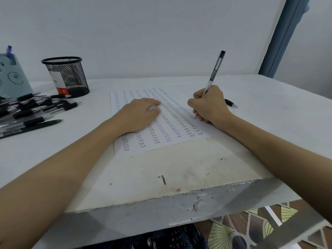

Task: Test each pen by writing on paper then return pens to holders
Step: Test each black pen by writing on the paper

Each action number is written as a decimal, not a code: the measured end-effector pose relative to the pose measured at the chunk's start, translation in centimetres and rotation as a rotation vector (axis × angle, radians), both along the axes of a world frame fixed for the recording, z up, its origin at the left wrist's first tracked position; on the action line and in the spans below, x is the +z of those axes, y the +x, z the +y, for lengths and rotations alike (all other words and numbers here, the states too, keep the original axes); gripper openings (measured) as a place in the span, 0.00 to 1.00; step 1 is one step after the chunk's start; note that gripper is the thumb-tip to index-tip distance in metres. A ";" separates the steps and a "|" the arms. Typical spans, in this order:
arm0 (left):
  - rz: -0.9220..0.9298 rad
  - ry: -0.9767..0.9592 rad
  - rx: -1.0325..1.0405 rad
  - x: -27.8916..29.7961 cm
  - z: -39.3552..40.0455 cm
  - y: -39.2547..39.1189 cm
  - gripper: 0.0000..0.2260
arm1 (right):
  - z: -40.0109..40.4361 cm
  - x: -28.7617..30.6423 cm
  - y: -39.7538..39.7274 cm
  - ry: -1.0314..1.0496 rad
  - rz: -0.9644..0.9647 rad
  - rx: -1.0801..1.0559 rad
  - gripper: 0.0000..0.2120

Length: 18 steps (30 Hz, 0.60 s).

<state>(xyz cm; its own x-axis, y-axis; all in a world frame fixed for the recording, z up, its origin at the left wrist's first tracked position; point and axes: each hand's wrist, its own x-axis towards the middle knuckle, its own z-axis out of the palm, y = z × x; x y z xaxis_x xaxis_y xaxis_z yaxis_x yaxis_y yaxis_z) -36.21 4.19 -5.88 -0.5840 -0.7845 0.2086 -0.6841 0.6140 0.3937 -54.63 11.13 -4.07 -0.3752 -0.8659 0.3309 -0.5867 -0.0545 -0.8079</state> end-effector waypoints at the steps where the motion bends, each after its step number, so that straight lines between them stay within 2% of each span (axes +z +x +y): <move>1: 0.004 0.002 0.000 0.0 0.0 0.0 0.18 | 0.0 0.0 0.1 0.002 0.021 0.001 0.18; 4: 0.014 0.009 0.001 0.0 0.0 0.0 0.18 | 0.0 -0.1 0.1 -0.004 0.071 -0.001 0.17; 18: -0.009 0.008 0.007 0.1 0.1 0.0 0.18 | -0.3 -0.2 -0.1 -0.008 0.083 -0.025 0.17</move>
